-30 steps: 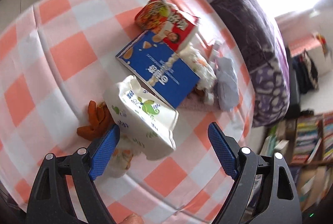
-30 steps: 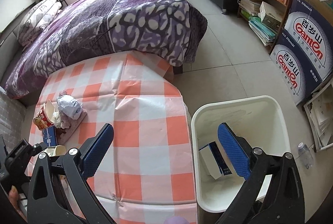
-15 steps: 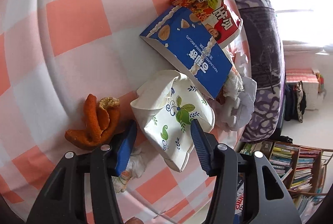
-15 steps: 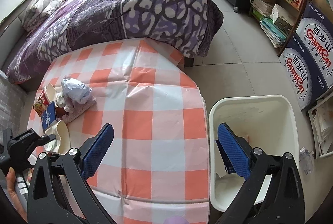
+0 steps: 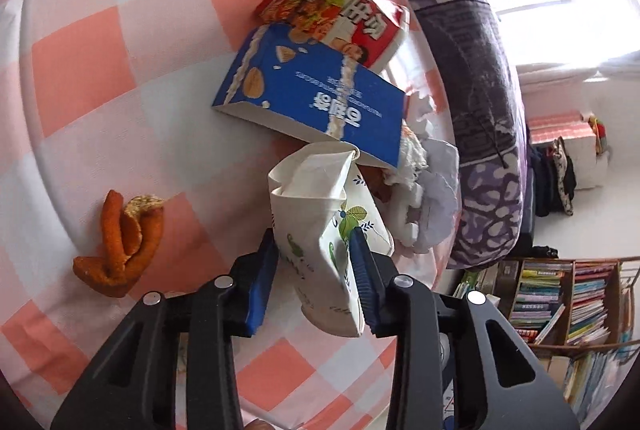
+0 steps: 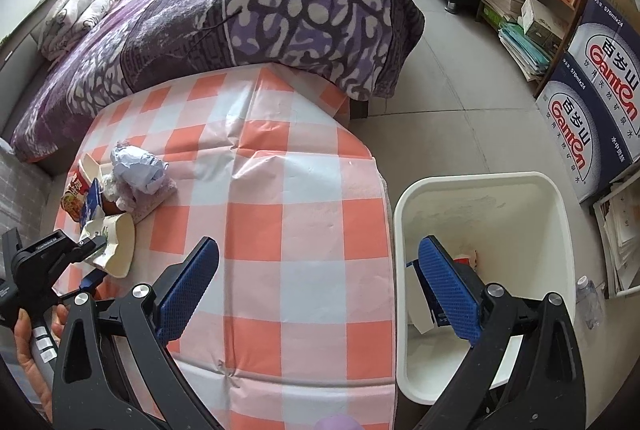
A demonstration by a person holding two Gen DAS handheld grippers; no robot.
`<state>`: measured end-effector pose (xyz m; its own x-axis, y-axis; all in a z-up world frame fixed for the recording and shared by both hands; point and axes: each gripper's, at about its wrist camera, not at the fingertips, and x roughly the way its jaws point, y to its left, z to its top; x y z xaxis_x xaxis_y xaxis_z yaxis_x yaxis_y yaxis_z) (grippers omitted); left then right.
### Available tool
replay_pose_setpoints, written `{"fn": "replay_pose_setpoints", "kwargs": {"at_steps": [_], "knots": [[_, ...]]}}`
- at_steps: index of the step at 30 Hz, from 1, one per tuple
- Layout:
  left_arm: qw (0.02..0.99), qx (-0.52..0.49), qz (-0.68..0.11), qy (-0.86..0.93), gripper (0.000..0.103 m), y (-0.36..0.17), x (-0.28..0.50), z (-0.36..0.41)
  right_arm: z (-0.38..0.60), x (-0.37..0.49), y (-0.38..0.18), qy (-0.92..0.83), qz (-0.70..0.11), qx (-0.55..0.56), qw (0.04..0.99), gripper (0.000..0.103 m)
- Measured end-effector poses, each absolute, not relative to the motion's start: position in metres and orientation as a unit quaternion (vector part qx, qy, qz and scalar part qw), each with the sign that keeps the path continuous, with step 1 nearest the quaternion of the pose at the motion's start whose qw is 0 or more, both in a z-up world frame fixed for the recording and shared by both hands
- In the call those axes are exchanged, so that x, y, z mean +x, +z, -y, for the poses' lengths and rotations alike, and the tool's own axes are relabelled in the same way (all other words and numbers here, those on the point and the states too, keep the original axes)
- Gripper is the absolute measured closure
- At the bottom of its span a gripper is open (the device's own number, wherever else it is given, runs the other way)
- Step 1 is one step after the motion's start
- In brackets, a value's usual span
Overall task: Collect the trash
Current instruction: 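Lift the paper cup with the left tool while the right tool grasps the plastic bag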
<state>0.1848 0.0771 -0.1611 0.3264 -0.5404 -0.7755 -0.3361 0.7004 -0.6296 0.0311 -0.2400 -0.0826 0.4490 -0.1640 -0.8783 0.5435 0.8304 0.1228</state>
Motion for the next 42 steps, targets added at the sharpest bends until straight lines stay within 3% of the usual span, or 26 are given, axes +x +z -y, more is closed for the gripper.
{"fn": "replay_pose_setpoints", "kwargs": {"at_steps": [7, 10, 20, 29, 32, 37, 41, 42], "knots": [[0.715, -0.367, -0.59, -0.075, 0.066, -0.17, 0.185, -0.058, 0.241, 0.03, -0.082, -0.212, -0.48, 0.197, 0.828, 0.007], [0.71, -0.371, -0.592, -0.085, 0.074, -0.168, 0.184, -0.056, 0.244, 0.029, -0.082, -0.217, -0.482, 0.194, 0.826, 0.007], [0.787, -0.307, -0.529, -0.089, 0.076, -0.087, 0.162, -0.089, 0.214, 0.039, -0.093, -0.159, -0.497, 0.213, 0.826, 0.007], [0.867, -0.271, -0.414, -0.055, 0.076, 0.012, 0.115, -0.167, 0.075, 0.055, -0.126, 0.0, -0.51, 0.112, 0.853, 0.007], [0.876, -0.266, -0.399, -0.054, 0.076, 0.025, 0.104, -0.181, 0.035, 0.064, -0.141, 0.03, -0.523, 0.108, 0.845, 0.007], [0.872, -0.285, -0.393, -0.057, 0.076, 0.032, 0.101, -0.196, 0.015, 0.082, -0.163, -0.009, -0.536, 0.205, 0.819, 0.007], [0.869, -0.291, -0.395, -0.057, 0.076, 0.032, 0.1, -0.204, -0.001, 0.09, -0.17, -0.029, -0.522, 0.152, 0.839, 0.008], [0.869, -0.293, -0.395, -0.056, 0.076, 0.032, 0.1, -0.205, -0.002, 0.091, -0.17, -0.028, -0.519, 0.139, 0.843, 0.015]]}}
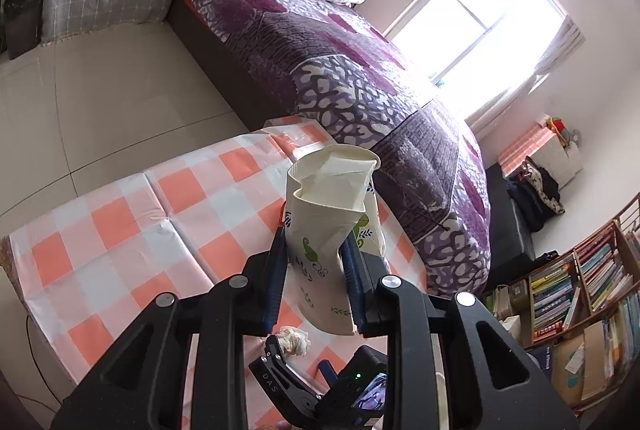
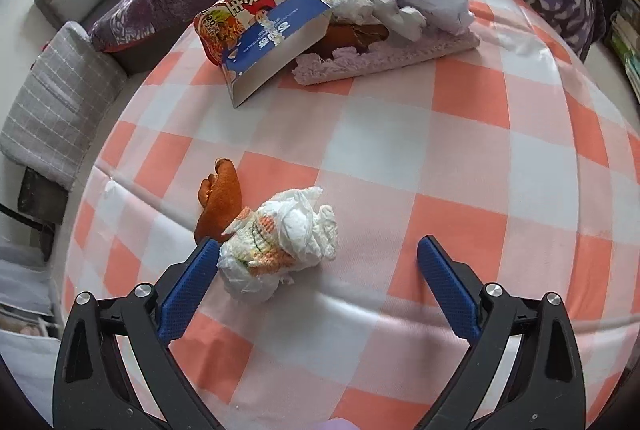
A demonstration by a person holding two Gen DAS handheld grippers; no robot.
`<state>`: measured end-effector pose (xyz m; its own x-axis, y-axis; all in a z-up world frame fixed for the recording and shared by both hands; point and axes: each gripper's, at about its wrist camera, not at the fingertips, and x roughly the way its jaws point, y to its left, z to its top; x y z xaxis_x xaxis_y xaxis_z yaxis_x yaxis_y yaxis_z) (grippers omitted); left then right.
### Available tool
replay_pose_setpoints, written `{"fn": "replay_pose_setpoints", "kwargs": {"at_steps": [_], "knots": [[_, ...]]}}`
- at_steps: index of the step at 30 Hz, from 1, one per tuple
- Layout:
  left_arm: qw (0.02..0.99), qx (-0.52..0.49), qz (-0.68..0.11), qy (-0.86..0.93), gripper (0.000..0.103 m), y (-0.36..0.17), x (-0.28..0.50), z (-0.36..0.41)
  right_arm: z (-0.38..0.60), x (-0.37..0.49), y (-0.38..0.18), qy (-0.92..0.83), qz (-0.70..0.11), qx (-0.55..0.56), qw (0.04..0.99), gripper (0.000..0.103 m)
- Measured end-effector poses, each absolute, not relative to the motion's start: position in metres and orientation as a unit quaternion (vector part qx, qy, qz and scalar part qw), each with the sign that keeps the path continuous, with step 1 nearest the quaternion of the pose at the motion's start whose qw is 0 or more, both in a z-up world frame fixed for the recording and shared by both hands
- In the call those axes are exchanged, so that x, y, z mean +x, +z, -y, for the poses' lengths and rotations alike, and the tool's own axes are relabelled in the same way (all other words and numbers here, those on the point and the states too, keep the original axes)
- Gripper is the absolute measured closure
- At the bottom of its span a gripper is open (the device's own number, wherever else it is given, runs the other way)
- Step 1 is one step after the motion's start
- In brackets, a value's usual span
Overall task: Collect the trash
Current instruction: 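Lift the paper cup with the left tool while the right tool grasps the plastic bag, then carry the paper cup and plastic bag over the white bin with both tools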
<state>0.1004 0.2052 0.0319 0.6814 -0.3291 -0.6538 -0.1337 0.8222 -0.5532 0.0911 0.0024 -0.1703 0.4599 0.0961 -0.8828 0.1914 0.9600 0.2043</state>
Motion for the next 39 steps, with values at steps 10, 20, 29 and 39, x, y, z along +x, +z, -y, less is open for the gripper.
{"fn": "replay_pose_setpoints", "kwargs": {"at_steps": [10, 20, 29, 39], "knots": [[0.869, -0.292, -0.394, -0.059, 0.076, 0.032, 0.098, -0.204, 0.025, 0.09, -0.145, -0.003, -0.499, 0.142, 0.855, 0.062], [0.891, -0.225, -0.389, -0.071, 0.076, 0.036, 0.09, -0.162, 0.067, 0.075, -0.071, -0.028, -0.434, 0.12, 0.893, 0.062], [0.894, -0.18, -0.402, -0.086, 0.076, 0.024, 0.089, -0.125, 0.102, 0.047, -0.042, -0.047, -0.391, 0.111, 0.912, 0.062], [0.884, -0.146, -0.431, -0.108, 0.076, 0.003, 0.088, -0.078, 0.152, 0.024, -0.053, -0.093, -0.39, 0.129, 0.907, 0.062]]}}
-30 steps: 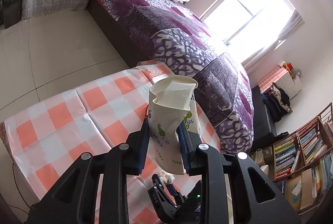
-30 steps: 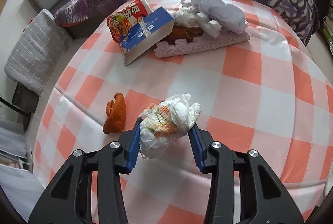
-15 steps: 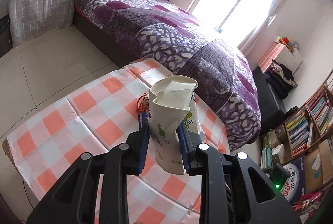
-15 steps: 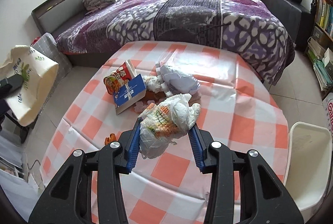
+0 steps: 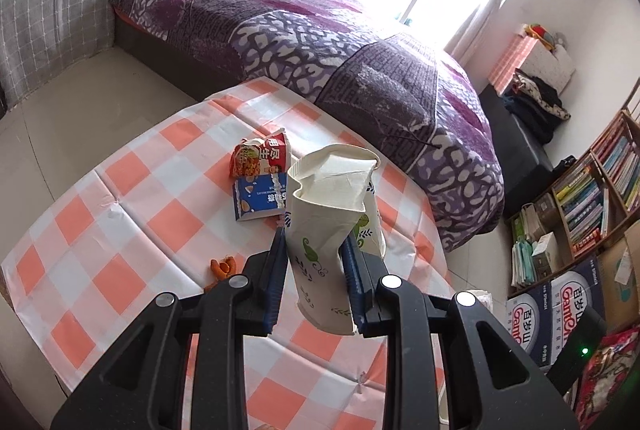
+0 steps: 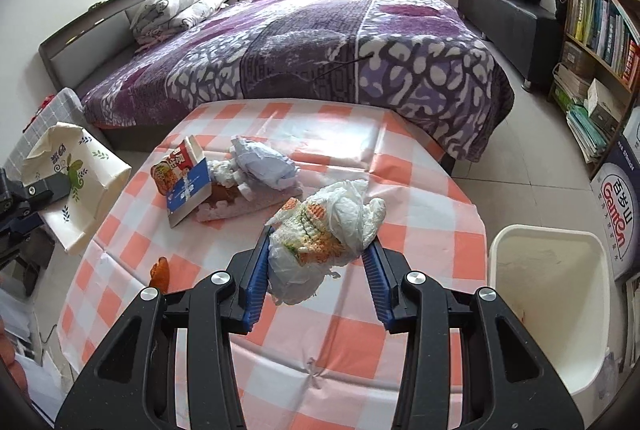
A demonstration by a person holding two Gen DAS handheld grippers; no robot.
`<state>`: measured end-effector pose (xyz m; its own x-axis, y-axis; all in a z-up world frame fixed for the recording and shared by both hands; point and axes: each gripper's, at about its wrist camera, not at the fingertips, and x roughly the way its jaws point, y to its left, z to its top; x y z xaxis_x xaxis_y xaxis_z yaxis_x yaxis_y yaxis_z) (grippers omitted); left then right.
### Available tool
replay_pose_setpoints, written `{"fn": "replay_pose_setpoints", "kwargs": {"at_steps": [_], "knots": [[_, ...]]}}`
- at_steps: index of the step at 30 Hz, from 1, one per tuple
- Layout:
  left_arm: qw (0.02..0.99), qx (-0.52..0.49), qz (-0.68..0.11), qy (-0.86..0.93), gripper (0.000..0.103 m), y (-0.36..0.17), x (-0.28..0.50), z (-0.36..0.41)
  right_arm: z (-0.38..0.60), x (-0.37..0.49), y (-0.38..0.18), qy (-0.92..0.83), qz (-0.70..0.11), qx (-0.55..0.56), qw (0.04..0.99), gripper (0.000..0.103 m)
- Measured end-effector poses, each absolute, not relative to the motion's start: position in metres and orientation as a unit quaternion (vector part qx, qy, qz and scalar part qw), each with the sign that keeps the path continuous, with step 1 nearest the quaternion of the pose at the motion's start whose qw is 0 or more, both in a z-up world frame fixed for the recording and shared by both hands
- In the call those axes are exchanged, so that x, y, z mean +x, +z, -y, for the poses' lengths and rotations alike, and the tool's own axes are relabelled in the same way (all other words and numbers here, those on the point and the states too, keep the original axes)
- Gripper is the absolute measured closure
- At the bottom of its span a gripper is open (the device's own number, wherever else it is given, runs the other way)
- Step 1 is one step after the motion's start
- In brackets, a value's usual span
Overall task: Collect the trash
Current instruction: 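Carry the paper cup and plastic bag over the white bin with both tools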
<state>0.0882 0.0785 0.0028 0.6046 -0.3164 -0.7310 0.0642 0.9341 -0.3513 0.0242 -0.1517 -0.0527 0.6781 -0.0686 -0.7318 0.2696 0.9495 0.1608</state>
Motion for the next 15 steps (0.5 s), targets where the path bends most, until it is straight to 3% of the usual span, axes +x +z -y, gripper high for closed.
{"fn": "replay_pose_setpoints", "kwargs": {"at_steps": [15], "knots": [[0.85, -0.105, -0.475, -0.2, 0.076, -0.027, 0.067, 0.027, 0.288, -0.021, -0.034, -0.213, -0.39, 0.2, 0.873, 0.061]]}}
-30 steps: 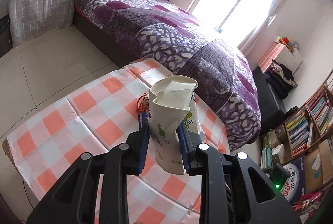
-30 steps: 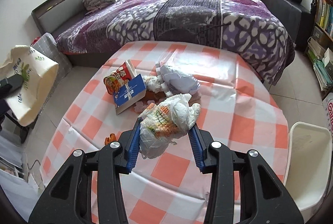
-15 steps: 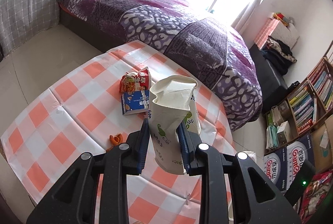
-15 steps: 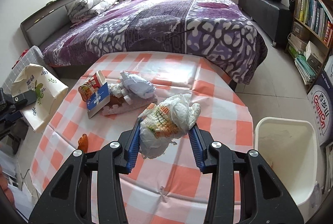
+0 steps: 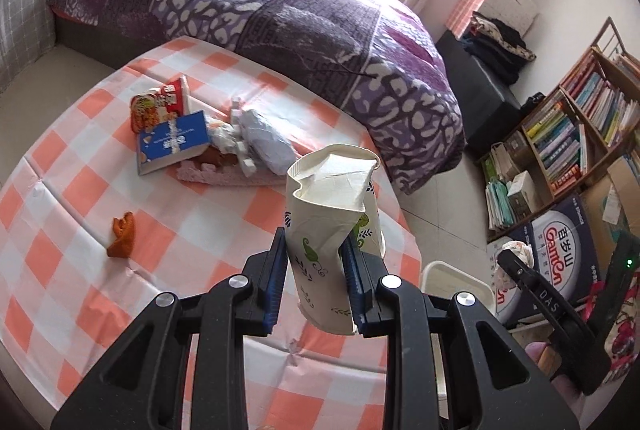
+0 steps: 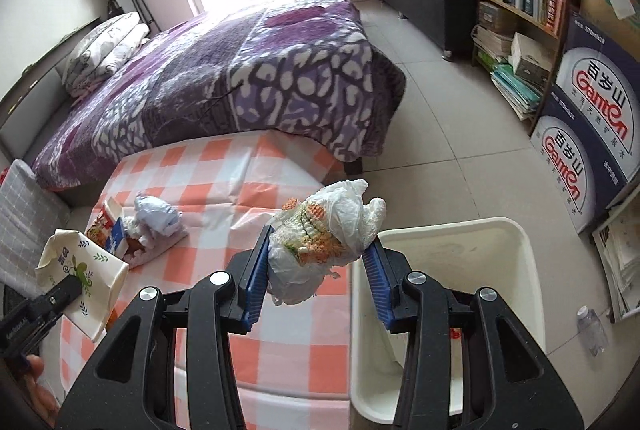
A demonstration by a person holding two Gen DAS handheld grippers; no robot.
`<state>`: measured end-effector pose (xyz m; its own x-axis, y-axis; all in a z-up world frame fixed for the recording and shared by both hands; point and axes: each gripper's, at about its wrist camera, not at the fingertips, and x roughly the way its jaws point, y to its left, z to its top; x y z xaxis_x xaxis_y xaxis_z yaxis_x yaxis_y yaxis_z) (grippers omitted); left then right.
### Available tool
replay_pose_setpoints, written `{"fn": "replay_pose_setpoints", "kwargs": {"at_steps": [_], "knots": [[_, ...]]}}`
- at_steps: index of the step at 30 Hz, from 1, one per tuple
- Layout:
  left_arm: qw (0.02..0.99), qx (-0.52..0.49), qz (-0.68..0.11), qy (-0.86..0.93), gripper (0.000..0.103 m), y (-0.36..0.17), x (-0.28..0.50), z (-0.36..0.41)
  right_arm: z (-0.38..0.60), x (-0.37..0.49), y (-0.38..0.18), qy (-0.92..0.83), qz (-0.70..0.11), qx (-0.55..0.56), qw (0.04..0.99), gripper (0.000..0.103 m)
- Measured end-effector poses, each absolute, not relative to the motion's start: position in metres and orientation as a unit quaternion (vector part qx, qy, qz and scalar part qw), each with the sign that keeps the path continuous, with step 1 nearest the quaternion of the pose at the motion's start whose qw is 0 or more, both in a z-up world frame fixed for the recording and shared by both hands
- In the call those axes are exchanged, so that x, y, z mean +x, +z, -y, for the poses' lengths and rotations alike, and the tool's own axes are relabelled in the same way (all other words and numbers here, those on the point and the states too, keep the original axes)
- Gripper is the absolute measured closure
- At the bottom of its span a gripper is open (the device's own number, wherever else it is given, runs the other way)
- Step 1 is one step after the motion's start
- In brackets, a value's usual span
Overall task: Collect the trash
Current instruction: 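Carry the paper cup and plastic bag over the white bin with both tools, then open both tools to drop the paper cup and bag into the bin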
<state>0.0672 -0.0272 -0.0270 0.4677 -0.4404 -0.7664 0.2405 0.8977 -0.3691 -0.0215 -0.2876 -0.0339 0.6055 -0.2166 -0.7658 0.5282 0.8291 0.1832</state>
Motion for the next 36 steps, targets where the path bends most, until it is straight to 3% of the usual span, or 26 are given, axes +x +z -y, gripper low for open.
{"fn": "replay_pose_setpoints", "kwargs": {"at_steps": [7, 11, 19, 29, 31, 32, 36], "knots": [[0.816, -0.09, -0.506, -0.264, 0.076, -0.046, 0.045, 0.093, 0.346, -0.055, -0.038, -0.256, -0.398, 0.247, 0.846, 0.058], [0.796, -0.081, -0.52, -0.299, 0.075, -0.057, 0.031, 0.132, 0.371, -0.073, -0.037, -0.275, -0.391, 0.267, 0.837, 0.037], [0.763, -0.05, -0.548, -0.338, 0.075, -0.083, 0.005, 0.191, 0.418, -0.102, -0.038, -0.312, -0.37, 0.321, 0.814, 0.025], [0.734, -0.016, -0.564, -0.379, 0.074, -0.1, -0.024, 0.235, 0.446, -0.121, -0.038, -0.33, -0.351, 0.353, 0.802, 0.024], [0.727, -0.011, -0.567, -0.387, 0.063, -0.103, -0.028, 0.24, 0.447, -0.122, -0.038, -0.333, -0.351, 0.352, 0.801, 0.023], [0.724, -0.012, -0.57, -0.389, 0.051, -0.105, -0.029, 0.241, 0.448, -0.123, -0.038, -0.334, -0.351, 0.353, 0.8, 0.022], [0.719, -0.019, -0.578, -0.385, 0.05, -0.109, -0.024, 0.236, 0.445, -0.121, -0.039, -0.333, -0.352, 0.356, 0.799, 0.019]]}}
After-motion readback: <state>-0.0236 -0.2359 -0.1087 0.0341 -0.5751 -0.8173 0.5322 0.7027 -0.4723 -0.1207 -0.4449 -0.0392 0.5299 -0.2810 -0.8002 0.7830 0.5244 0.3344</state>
